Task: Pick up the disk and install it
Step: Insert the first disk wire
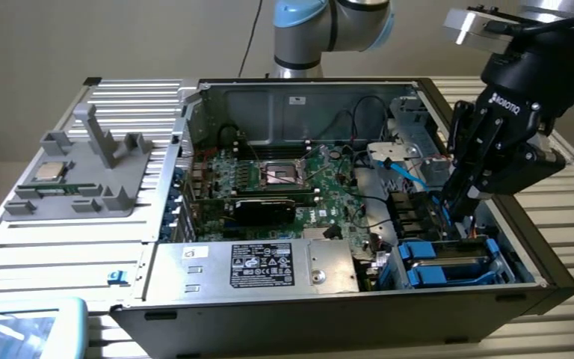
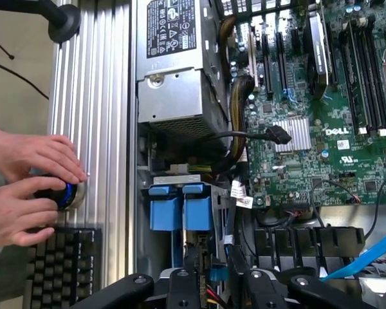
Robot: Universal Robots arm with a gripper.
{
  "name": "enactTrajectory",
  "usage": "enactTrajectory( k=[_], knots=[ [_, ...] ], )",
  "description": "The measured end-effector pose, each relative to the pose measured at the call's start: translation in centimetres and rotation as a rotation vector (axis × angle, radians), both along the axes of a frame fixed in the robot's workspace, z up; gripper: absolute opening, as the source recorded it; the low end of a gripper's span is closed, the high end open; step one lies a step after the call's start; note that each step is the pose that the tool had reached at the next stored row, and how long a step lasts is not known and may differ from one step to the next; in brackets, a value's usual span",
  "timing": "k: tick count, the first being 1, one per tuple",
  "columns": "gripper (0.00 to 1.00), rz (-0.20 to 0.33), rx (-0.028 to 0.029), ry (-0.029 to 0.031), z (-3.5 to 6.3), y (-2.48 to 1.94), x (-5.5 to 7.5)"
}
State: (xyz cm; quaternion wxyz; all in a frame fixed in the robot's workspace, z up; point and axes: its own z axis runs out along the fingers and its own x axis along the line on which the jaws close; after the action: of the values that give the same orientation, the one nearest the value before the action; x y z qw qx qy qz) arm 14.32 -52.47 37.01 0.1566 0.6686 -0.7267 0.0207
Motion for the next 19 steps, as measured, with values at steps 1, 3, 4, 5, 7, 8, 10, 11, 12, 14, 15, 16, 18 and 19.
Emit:
enactTrajectory(
  k=[1,3,4,5,7,8,10,11,12,14,15,16,18,19],
  knots=[
    [0.31,0.0,0.0071,0.0,-0.03,-0.14,0.0],
    [0.31,0.0,0.0121,0.0,-0.11,-0.33,0.0],
    [0.31,0.0,0.0126,0.0,-0.14,-0.37,0.0],
    [0.31,0.0,0.0132,0.0,-0.18,-0.39,0.0],
    [0.31,0.0,0.0137,0.0001,-0.32,-0.4,0.0],
    [0.31,0.0,0.0145,0.0,-0.4,-0.4,0.0],
    [0.31,0.0,0.0159,0.0,-0.52,-0.41,0.0],
    [0.31,0.0,0.0167,0.0,-0.56,-0.42,-0.01],
    [0.31,0.0,0.018,0.0,-0.58,-0.47,-0.04],
    [0.31,0.0,0.0224,0.0001,-0.62,-0.58,-0.09],
    [0.31,0.0,0.0255,0.0001,-0.63,-0.62,-0.08],
    [0.31,0.0,0.0305,0.0001,-0.64,-0.7,-0.08],
    [0.31,0.0,0.0381,0.0001,-0.66,-0.8,-0.11],
    [0.31,0.0,0.0403,0.0001,-0.68,-0.82,-0.13]
  ],
)
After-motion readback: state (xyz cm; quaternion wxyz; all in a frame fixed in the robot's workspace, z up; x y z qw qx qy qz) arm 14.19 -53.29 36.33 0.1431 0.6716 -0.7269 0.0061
